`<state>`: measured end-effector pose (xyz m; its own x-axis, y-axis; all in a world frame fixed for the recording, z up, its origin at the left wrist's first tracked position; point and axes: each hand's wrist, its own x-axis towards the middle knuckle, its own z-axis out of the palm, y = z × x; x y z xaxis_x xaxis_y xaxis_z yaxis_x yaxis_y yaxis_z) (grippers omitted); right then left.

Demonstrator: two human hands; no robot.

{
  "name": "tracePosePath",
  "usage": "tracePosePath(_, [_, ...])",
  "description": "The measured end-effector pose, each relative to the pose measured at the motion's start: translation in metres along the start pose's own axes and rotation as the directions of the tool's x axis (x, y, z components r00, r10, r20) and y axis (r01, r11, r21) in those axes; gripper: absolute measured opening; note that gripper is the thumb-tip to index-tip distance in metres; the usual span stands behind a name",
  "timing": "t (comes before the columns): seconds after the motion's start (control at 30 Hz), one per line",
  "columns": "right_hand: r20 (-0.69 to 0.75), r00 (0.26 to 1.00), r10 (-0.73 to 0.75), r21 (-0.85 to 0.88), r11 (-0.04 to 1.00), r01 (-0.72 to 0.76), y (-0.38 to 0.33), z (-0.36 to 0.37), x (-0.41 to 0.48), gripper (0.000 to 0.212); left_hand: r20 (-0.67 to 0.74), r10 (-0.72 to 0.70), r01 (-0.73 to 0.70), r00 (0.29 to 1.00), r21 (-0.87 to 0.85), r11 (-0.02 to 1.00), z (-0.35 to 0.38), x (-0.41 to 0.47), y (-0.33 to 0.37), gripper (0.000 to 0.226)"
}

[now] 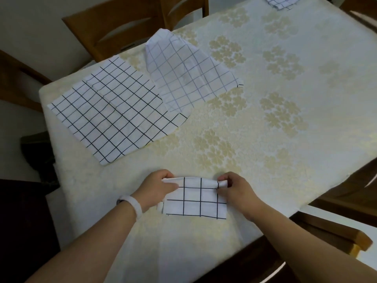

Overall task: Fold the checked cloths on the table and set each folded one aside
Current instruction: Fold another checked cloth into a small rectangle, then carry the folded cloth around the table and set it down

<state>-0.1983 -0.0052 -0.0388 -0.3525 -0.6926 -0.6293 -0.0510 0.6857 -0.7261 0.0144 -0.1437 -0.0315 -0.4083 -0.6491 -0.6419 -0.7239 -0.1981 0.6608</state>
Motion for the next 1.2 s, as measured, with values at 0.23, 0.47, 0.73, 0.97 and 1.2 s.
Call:
tracePosePath(0.23, [0.112, 0.983, 0.145, 0.447, 0.876, -0.181, 0.006, 0.006, -0.015, 0.013, -0.049, -0.178, 0.108, 0.983, -0.627, 0.771, 0.009, -0.025, -0.005, 0.017])
tracePosePath(0.47, [0.130, 0.978, 0.165, 0.568, 0.796, -0.210, -0.004, 0.015, -0.042, 0.023, 0.010, -0.186, 0.134, 0.982, -0.732, 0.668, 0.008, -0.057, -0.003, 0.018])
tracePosePath(0.73, [-0.061, 0.993, 0.098, 0.645, 0.763, -0.036, -0.029, 0.025, -0.113, 0.006, -0.058, -0.012, -0.037, 0.998, -0.772, 0.635, 0.001, -0.122, 0.003, 0.021])
tracePosePath(0.97, [-0.203, 0.979, 0.011, 0.709, 0.691, 0.139, -0.042, 0.035, -0.191, 0.013, -0.104, 0.107, -0.149, 0.989, -0.721, 0.677, -0.005, -0.172, 0.010, 0.018])
tracePosePath(1.2, [-0.342, 0.939, 0.029, 0.695, 0.680, 0.232, -0.035, 0.035, -0.252, 0.008, -0.048, 0.183, -0.160, 0.982, -0.729, 0.665, 0.011, -0.205, 0.021, 0.013])
